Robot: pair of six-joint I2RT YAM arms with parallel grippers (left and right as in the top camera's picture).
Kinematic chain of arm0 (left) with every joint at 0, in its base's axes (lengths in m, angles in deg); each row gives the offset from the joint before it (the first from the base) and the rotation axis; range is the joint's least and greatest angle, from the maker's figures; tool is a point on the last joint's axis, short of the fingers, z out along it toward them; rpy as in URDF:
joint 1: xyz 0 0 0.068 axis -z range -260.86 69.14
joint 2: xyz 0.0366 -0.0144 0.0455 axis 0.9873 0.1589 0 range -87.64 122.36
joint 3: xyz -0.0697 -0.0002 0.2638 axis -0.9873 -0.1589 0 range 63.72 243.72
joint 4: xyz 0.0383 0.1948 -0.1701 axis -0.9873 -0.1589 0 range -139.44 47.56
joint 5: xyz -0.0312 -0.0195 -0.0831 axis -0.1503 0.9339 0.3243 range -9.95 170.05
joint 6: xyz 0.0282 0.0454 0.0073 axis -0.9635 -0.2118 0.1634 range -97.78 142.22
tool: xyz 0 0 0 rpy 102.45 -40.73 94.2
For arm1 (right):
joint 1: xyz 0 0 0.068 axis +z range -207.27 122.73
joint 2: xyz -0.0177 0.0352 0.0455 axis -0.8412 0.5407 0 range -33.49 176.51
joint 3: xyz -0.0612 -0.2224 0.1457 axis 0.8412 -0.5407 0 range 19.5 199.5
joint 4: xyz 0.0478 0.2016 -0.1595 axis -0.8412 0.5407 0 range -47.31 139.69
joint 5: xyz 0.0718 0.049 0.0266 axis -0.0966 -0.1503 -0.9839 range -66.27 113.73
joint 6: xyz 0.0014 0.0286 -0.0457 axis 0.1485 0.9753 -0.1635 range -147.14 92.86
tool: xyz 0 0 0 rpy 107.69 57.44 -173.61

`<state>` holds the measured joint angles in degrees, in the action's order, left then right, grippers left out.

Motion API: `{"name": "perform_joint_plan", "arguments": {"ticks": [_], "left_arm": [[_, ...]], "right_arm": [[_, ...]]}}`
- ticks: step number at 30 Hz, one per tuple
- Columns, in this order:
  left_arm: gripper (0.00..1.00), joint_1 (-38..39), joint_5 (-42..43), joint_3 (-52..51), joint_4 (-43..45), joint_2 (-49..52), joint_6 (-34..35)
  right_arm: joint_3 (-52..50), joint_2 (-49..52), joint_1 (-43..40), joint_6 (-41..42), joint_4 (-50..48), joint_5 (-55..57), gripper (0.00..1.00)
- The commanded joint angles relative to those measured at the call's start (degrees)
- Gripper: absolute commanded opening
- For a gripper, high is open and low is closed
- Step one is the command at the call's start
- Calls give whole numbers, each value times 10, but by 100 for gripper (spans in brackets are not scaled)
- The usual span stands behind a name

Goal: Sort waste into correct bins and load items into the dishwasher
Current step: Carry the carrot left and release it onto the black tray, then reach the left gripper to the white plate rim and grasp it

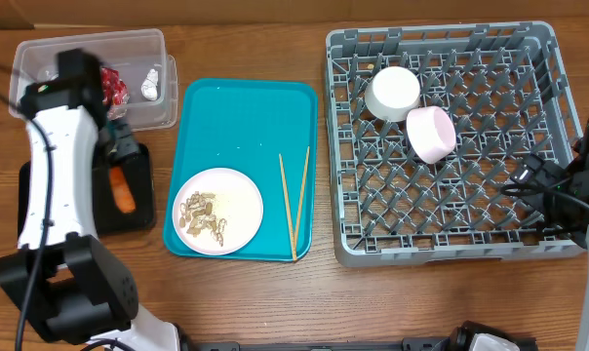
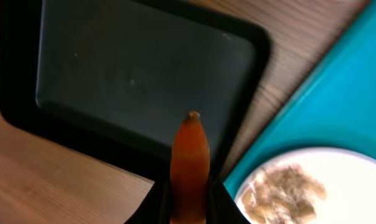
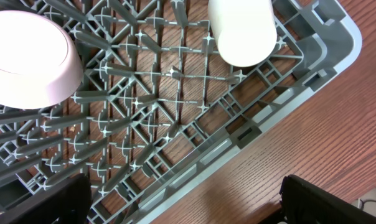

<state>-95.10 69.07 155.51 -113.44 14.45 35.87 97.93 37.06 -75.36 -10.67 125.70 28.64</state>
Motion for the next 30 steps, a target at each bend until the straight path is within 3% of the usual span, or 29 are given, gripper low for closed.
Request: {"name": "perform_joint_plan", "arguments": {"ticks": [1, 12, 17, 18, 22, 23, 25, 30], "left_arm": [[4, -37, 43, -46, 59, 9, 12], [4, -58, 45, -100, 177, 68, 37], [15, -58, 45, -101, 186, 102, 37], [18, -58, 45, -101, 185, 105, 37], [61, -58, 47, -98, 184, 105, 35], [67, -58, 47, -95, 179, 105, 35], [73, -58, 47, -81, 158, 105, 35], [75, -48, 74, -22, 79, 105, 35]], "right_arm": [[10, -7, -3, -2, -4, 1, 100], [10, -7, -3, -2, -3, 1, 100], [10, -7, -3, -2, -3, 1, 100], [10, -7, -3, -2, -3, 1, 100], [10, -7, -3, -2, -4, 1, 100], [10, -7, -3, -2, -4, 1, 100], [10, -7, -3, -2, -3, 1, 100], [10, -7, -3, -2, -4, 1, 100]]}}
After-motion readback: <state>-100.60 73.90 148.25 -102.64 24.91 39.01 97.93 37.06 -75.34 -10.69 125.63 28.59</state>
